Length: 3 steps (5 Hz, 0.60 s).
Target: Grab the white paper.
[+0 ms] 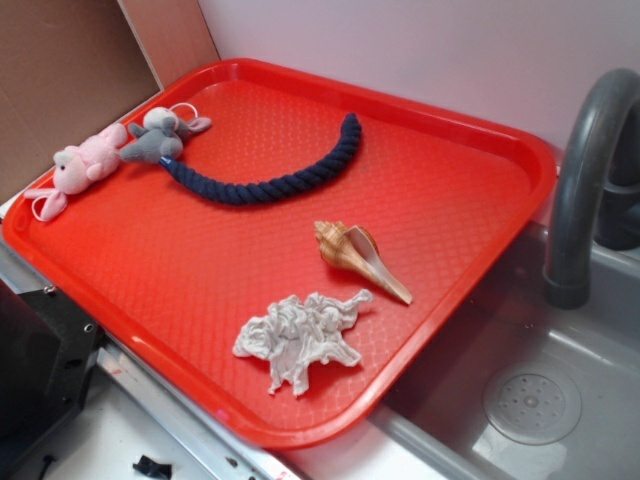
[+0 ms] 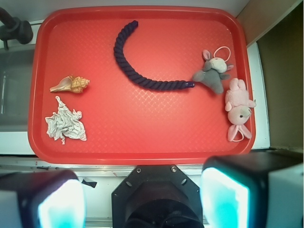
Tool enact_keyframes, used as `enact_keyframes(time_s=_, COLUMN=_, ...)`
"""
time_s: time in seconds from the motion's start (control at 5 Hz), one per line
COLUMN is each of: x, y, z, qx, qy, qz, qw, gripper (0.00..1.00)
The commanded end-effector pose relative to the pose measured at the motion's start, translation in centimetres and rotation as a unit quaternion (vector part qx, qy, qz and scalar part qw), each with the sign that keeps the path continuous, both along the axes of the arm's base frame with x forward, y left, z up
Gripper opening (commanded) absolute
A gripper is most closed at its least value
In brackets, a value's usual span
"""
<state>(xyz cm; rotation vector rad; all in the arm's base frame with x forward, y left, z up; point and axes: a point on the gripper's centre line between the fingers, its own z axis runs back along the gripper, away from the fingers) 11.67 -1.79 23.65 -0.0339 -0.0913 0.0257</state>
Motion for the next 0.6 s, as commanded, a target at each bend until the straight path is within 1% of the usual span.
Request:
enact_keyframes(time_s=0.0, x=0.0, y=0.0, z=0.0, qx=0.0, qy=0.0, qz=0.0, qw=1.0, gripper=1.0)
enact_keyframes(time_s=0.2, x=0.2, y=-1.7, z=-1.1, qx=-0.004, qy=-0.058, qz=0.067, qw=0.996, gripper=1.0)
enact_keyframes(time_s=0.4, x=1.0, y=-3.6, z=-3.1, qx=0.001, qy=-0.059, qz=0.122, qw=0.991, gripper=1.0)
